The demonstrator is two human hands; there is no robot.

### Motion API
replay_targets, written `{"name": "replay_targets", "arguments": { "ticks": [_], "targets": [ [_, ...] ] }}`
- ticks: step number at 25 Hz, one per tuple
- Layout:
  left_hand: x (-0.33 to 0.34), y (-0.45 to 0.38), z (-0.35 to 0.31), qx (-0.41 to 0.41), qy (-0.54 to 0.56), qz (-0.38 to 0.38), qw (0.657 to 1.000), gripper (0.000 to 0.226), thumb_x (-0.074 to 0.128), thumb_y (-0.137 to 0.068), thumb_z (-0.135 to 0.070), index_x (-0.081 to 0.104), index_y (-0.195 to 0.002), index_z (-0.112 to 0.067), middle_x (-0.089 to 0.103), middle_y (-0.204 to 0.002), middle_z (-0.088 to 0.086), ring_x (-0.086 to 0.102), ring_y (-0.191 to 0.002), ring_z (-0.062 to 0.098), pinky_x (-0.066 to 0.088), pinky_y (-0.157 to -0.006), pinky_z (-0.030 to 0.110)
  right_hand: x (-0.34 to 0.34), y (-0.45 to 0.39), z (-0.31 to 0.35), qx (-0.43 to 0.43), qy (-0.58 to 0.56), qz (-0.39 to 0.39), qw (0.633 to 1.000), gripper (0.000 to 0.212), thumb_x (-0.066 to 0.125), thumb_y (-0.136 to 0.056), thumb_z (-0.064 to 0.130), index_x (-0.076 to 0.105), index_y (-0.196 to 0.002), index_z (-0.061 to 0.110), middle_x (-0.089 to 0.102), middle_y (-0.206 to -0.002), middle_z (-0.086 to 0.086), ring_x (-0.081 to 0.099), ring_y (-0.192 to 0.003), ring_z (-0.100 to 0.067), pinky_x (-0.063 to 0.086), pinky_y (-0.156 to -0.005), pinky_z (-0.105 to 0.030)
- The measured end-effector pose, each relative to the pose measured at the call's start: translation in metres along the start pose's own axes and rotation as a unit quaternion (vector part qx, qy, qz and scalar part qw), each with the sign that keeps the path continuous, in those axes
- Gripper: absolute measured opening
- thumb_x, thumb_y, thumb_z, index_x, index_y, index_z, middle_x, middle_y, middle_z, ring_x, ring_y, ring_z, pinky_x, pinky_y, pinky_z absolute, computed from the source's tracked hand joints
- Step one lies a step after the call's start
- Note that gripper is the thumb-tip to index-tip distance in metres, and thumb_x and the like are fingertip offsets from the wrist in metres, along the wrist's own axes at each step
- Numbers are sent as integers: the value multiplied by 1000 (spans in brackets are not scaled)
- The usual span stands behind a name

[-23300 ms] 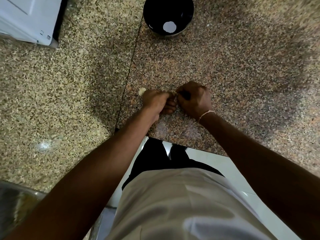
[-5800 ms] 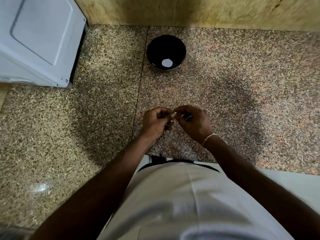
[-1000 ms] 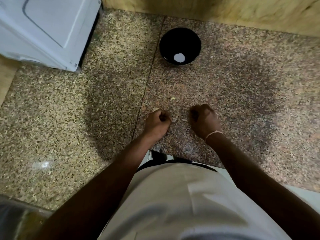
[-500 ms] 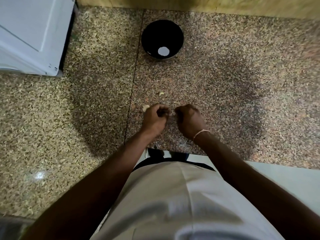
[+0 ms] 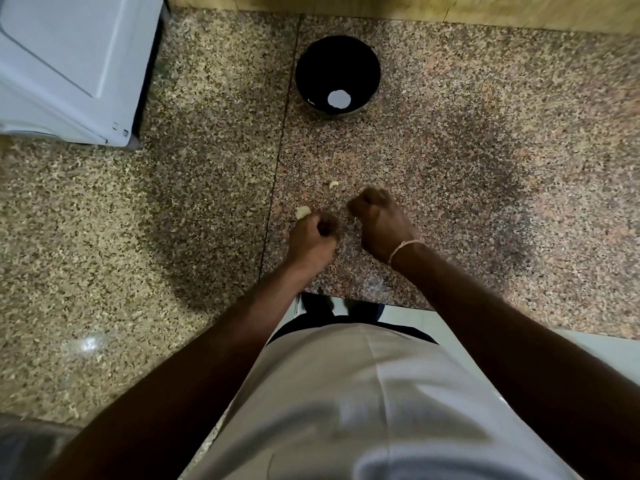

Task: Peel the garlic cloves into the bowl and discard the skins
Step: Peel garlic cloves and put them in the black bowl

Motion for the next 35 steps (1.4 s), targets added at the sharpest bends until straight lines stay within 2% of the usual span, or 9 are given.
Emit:
{"name": "replay_targets", "arguments": {
  "ticks": [2, 5, 10, 15, 20, 23, 27, 32, 35],
  "targets": [
    [0, 2, -1, 3, -19, -3, 1000, 23, 74, -92, -6, 76, -109, -20, 75, -99, -9, 70, -88, 5, 51, -61, 11, 9, 12, 8, -20, -14, 8, 1000, 41, 66, -87, -8, 69, -124, 10, 62, -119, -9, 55, -109, -26, 58, -87, -40],
    [0, 3, -4, 3, -26, -5, 1000, 25, 71, -92, 0, 74, -103, -23, 71, -94, -12, 66, -83, 0, 48, -56, 5, 7, 19, -7, 47, -87, -28, 995, 52, 58, -81, -16, 69, -127, 7, 65, -116, -14, 61, -103, -31, 57, -80, -37],
    [14, -3, -5, -27, 9, 30, 999, 30, 64, -96, 4, 75, -117, -16, 76, -109, 2, 75, -96, 17, 66, -83, 36, 3, 31, -21, 93, -102, -51, 989, 20, 59, -93, 2, 73, -108, 5, 63, -102, -16, 64, -86, -35, 53, -70, -35],
    [14, -1, -6, -33, 42, 31, 998, 31, 65, -94, 6, 74, -115, -16, 77, -107, 3, 75, -97, 18, 65, -82, 35, 4, 23, -15, 82, -138, -50, 986, 31, 61, -93, 3, 73, -121, 7, 65, -107, -16, 65, -90, -36, 52, -74, -34],
    [5, 10, 4, -40, 101, 10, 994, 28, 65, -93, 7, 71, -105, -17, 78, -100, 5, 76, -89, 23, 65, -77, 39, 6, 20, 6, -12, -36, -7, 999, 39, 68, -91, 4, 71, -128, 17, 64, -124, -10, 57, -113, -32, 57, -83, -42],
    [0, 11, 7, -41, 108, -4, 993, 25, 64, -94, 5, 70, -108, -15, 77, -100, 6, 77, -87, 22, 64, -72, 33, 10, 21, 17, -61, 26, 10, 998, 24, 58, -97, 11, 74, -115, 14, 64, -117, -9, 54, -112, -30, 58, -77, -43],
    [-1, 11, 10, -48, 119, 3, 992, 22, 64, -96, 4, 70, -107, -15, 77, -96, 7, 76, -78, 15, 61, -69, 30, 15, 26, 19, -109, 65, 4, 992, 28, 47, -103, 15, 73, -110, 7, 66, -111, -11, 55, -107, -31, 54, -78, -44],
    [-2, 11, 8, -36, 91, 6, 995, 21, 66, -96, -1, 70, -105, -19, 77, -93, 3, 77, -83, 19, 66, -77, 43, 17, 23, 18, -117, 94, 3, 989, 26, 44, -104, 13, 68, -111, 5, 63, -110, -12, 55, -105, -31, 55, -75, -45],
    [0, 12, 4, -25, 59, 10, 998, 21, 66, -96, -1, 70, -104, -20, 77, -96, 5, 77, -88, 25, 66, -77, 44, 6, 12, 3, -23, 7, -44, 999, 20, 54, -102, 8, 73, -108, 9, 69, -107, -9, 62, -98, -23, 57, -76, -32]
  ]
}}
Point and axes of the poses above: each hand's wrist, its own y-axis away from the middle knuckle, its own x-axis out of the palm, z = x × y, the point moved 9 cm from there along -y, towards the middle knuckle
